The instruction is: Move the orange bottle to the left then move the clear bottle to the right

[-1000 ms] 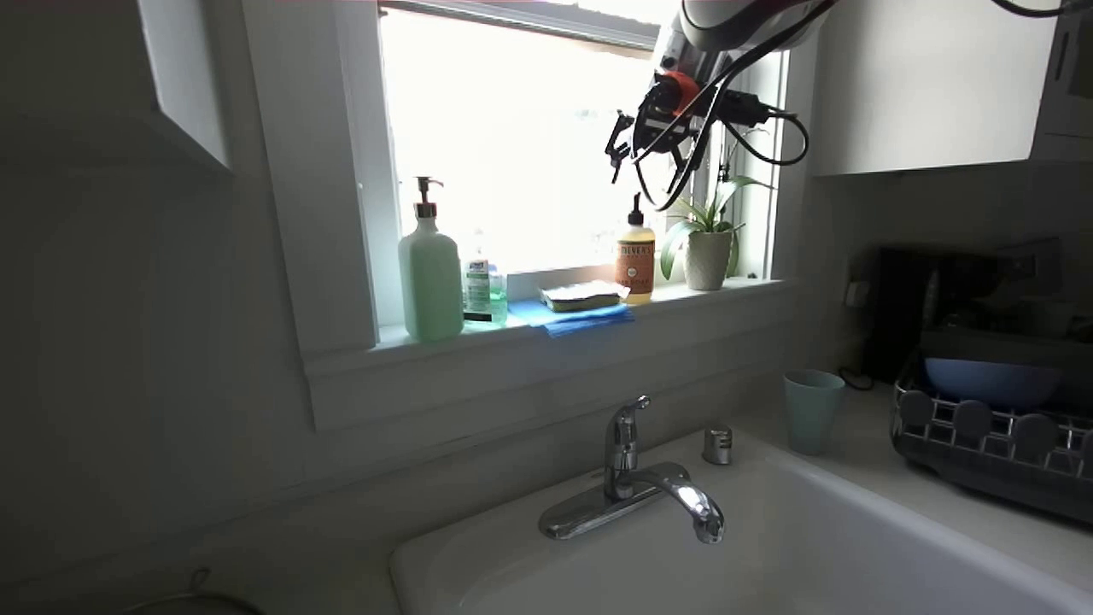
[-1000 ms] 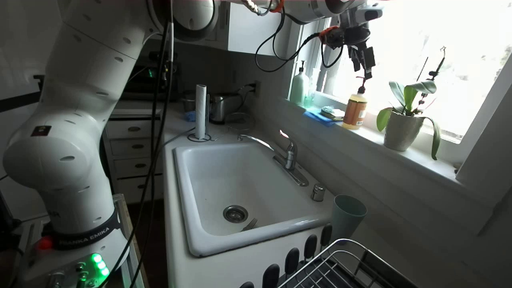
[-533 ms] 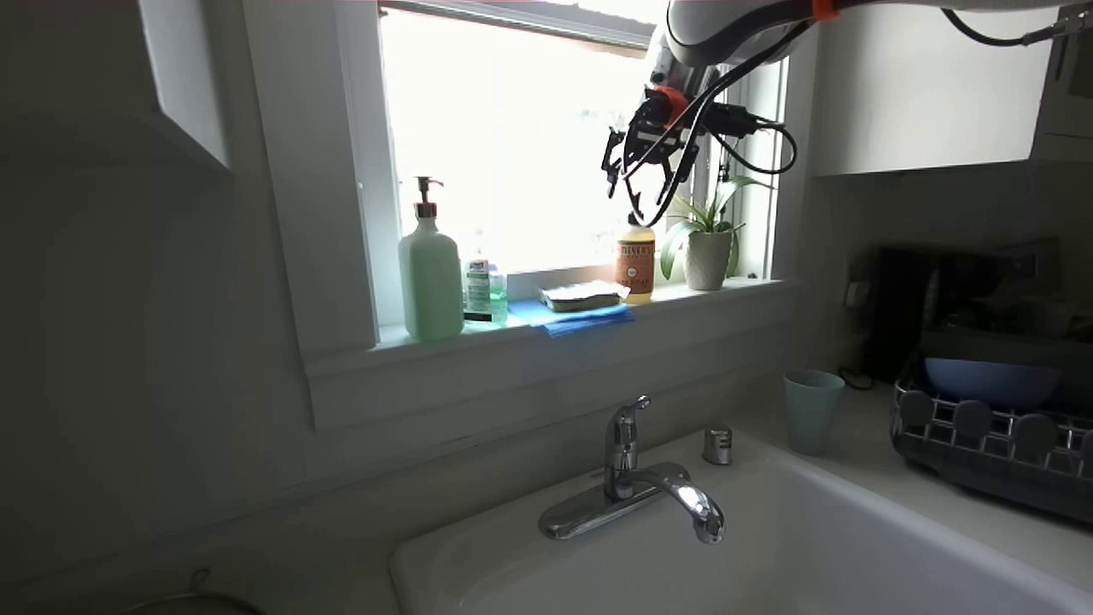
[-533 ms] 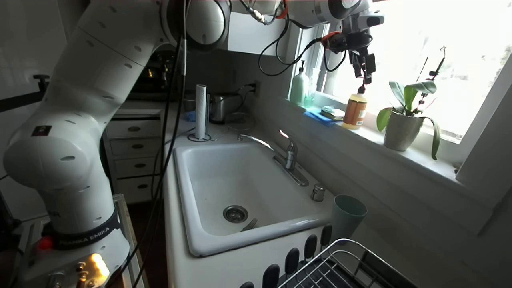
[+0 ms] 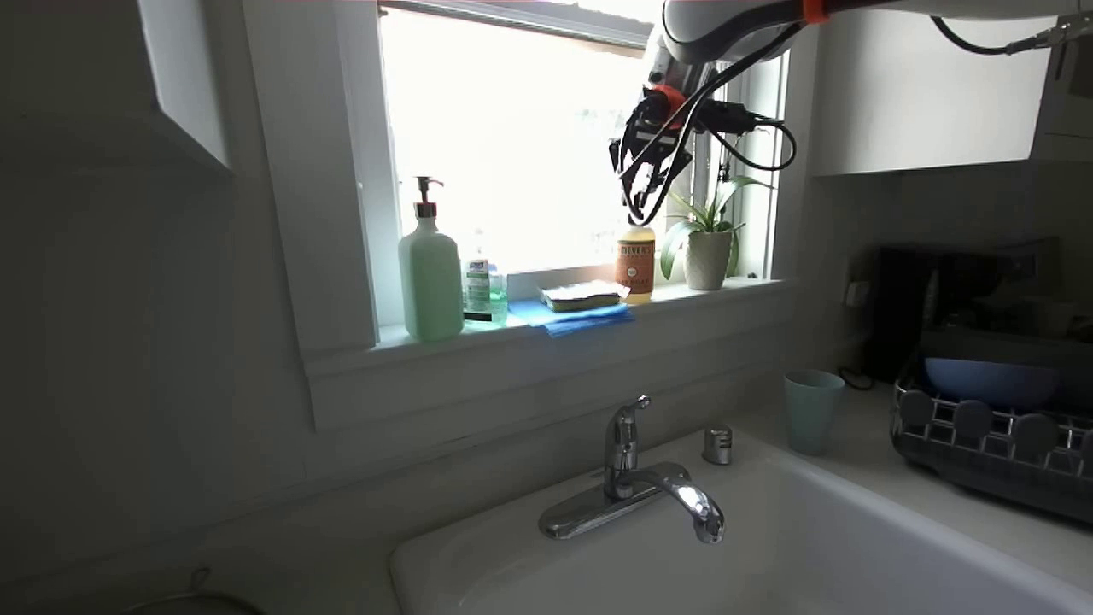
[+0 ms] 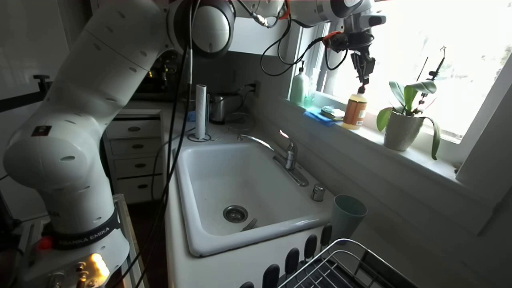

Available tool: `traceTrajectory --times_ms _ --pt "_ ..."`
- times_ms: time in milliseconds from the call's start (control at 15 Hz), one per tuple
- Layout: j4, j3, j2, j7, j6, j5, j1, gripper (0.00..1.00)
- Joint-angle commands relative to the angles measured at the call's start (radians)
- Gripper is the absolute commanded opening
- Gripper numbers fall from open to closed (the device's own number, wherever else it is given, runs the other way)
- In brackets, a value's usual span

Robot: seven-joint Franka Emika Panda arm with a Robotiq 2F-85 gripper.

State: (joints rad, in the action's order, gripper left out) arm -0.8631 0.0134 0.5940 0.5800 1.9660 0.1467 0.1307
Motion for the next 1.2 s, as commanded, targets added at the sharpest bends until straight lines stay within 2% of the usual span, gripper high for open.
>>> traceTrajectory --times_ms 0,67,133,1133 --pt "0.091 -0.005 0.048 -0.011 -0.046 0.004 0.001 0.01" --pt "0.098 -0.007 0.052 -0.01 -0.052 0.005 0.001 0.0" --pt "0.105 -0.008 0.056 -0.008 -0.053 0.005 0.001 0.04" --pt "0.159 0.002 0.036 -0.053 -0.048 0.009 -0.034 0.04"
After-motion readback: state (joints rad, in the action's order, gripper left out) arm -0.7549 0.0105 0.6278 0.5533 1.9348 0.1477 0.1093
